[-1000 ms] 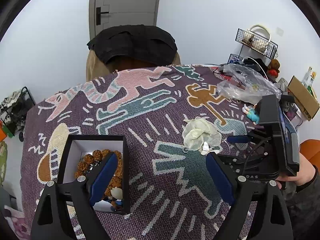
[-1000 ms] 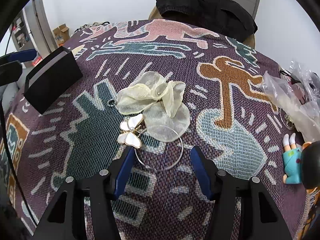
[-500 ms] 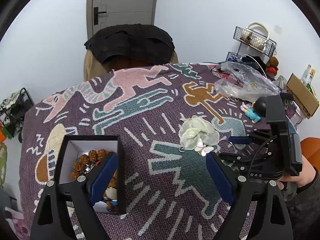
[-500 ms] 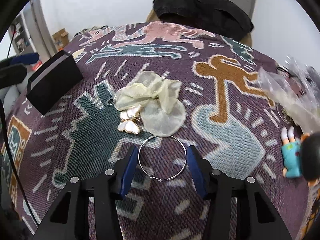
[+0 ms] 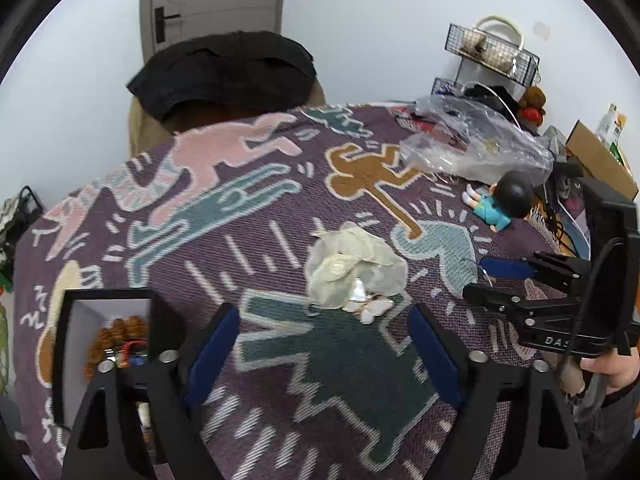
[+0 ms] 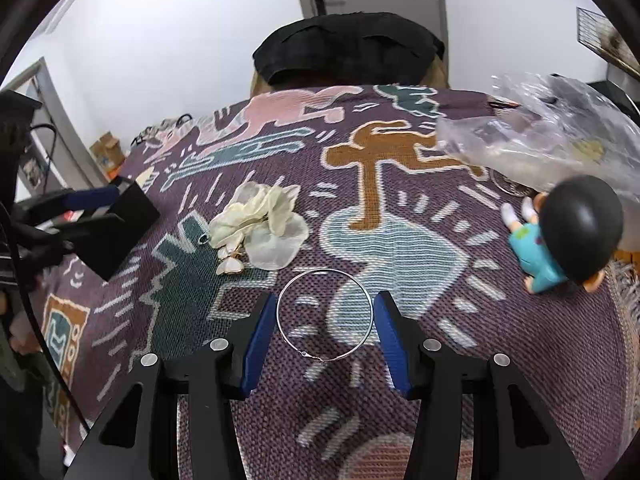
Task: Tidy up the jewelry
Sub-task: 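Grasp the white butterfly pendant with the left gripper while the right holds the hoop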
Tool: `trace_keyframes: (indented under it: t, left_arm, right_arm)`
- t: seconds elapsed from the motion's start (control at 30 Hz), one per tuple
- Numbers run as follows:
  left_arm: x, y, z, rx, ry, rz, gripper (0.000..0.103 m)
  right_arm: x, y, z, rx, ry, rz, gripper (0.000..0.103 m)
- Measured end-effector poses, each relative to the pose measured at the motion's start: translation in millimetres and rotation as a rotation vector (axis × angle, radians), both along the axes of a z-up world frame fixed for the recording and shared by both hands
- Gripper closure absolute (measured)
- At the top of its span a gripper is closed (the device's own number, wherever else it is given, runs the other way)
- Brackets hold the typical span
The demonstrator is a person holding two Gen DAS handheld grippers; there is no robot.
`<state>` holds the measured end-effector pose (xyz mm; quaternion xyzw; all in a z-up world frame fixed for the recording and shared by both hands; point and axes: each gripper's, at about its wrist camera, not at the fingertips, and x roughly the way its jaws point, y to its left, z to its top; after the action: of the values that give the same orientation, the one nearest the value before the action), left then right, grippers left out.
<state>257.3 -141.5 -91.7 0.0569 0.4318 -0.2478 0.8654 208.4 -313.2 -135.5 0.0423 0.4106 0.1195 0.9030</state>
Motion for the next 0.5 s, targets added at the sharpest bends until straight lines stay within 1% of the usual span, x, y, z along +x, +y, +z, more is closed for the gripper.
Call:
trace_keyframes:
  t: [0.13, 0.2, 0.27, 0.4, 0.5]
  left_arm:
    - [3.5, -18.2, -13.0, -0.007, 0.05, -0.035, 0.028]
    - [5.9, -29.1, -22.0, -0.006, 0.09, -0.055, 0.032]
    - [8.9, -37.1, -29.7, -0.014, 0.132, -0.065, 0.032]
    - [17.6, -48.3, -42.6, -0.029, 0.214, -0.055, 0.033]
    - [23.9, -53.1, -47.6, -0.028, 0.247, -0.035, 0.033]
  right_arm:
    - [-6.1, -12.2, 1.1, 0.032, -0.01, -0.036, 0.052]
    - [-8.3, -17.3, 1.2, 0.044, -0.012, -0.048, 0.052]
    - [-10.6, -21.4, 1.3, 0.055, -0.014, -0.056, 0.052]
    - [-14.6, -27.9, 2.7, 0.072, -0.022, -0.066, 0.052]
    - [-17.2, -32.2, 3.1, 0.082, -0.027, -0.069, 0.052]
